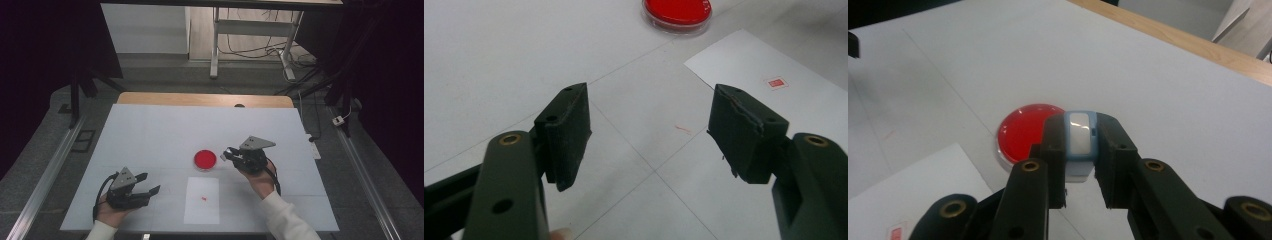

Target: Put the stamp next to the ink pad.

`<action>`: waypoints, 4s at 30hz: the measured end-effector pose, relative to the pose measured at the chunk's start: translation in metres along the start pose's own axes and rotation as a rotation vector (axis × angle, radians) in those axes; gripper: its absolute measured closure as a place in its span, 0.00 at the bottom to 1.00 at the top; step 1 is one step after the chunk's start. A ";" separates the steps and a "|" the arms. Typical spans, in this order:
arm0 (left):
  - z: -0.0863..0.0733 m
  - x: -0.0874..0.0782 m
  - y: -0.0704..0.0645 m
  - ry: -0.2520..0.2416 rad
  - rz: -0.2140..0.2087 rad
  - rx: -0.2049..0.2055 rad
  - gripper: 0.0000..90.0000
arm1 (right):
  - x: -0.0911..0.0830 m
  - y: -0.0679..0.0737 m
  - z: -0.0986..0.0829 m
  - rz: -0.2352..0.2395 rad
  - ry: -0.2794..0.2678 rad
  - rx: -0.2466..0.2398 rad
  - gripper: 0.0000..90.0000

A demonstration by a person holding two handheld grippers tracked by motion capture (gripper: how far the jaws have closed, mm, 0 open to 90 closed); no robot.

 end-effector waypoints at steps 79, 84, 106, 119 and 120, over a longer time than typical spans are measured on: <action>-0.002 0.003 0.001 0.005 0.003 -0.008 0.35 | -0.016 -0.011 -0.034 0.003 -0.013 0.002 0.53; -0.002 0.004 0.001 0.007 0.000 -0.007 0.35 | -0.028 -0.009 -0.045 0.002 -0.017 -0.015 0.53; -0.003 0.006 0.001 0.014 0.004 -0.005 0.35 | -0.084 -0.025 -0.102 -0.059 0.007 -0.012 0.52; -0.003 0.007 0.002 0.018 0.007 -0.008 0.35 | -0.090 -0.030 -0.114 -0.064 0.028 -0.006 0.52; -0.004 0.007 0.002 0.019 0.009 -0.008 0.35 | -0.090 -0.030 -0.114 -0.063 0.028 -0.012 0.52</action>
Point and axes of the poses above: each handheld gripper's, and its own axes: x roughly forward along the jaws, z roughly out of its top, y roughly to its left, the point moved 3 cm from there along x, roughly forward along the jaws, and after that the axes turned 3 degrees about y, right-handed, at the moved point
